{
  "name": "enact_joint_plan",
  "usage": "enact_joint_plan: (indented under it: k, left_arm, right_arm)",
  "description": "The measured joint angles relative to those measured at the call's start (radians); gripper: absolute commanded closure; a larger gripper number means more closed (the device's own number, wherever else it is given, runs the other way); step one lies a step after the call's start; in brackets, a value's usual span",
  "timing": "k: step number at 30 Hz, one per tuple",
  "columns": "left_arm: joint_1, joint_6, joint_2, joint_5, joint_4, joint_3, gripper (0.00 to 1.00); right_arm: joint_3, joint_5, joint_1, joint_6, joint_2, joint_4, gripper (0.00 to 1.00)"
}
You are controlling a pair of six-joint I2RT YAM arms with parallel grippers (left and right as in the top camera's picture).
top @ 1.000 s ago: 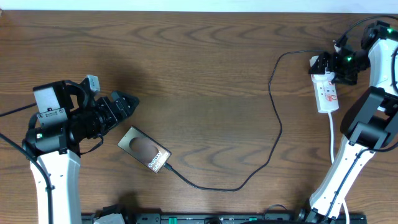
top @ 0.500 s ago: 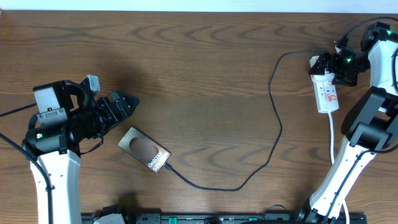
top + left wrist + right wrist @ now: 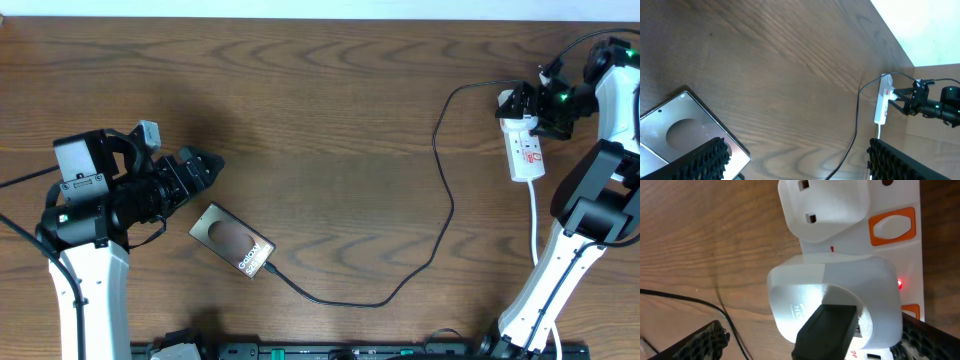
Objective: Plug charger to phone and switch on socket
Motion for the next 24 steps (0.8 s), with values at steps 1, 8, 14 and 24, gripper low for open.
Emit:
enact_joint_plan:
  k: [1, 8, 14, 24]
  left_arm:
    - [0.000, 0.000, 0.000, 0.000, 0.000, 0.000, 0.12]
    - [0.000, 0.000, 0.000, 0.000, 0.000, 0.000, 0.11]
    - [0.000, 0.000, 0.000, 0.000, -0.001, 0.000, 0.12]
    - [0.000, 0.015, 0.000, 0.000, -0.002, 0.000, 0.12]
  right_arm:
    - [0.000, -0.002, 0.000, 0.000, 0.000, -0.001, 0.01]
    - [0.000, 0.002, -0.001, 0.001, 0.000, 0.000, 0.01]
    - [0.003, 0.062, 0.010, 0.075, -0.002, -0.007, 0.01]
    - [0.004, 0.243, 0.025, 0.222, -0.073, -0.025, 0.01]
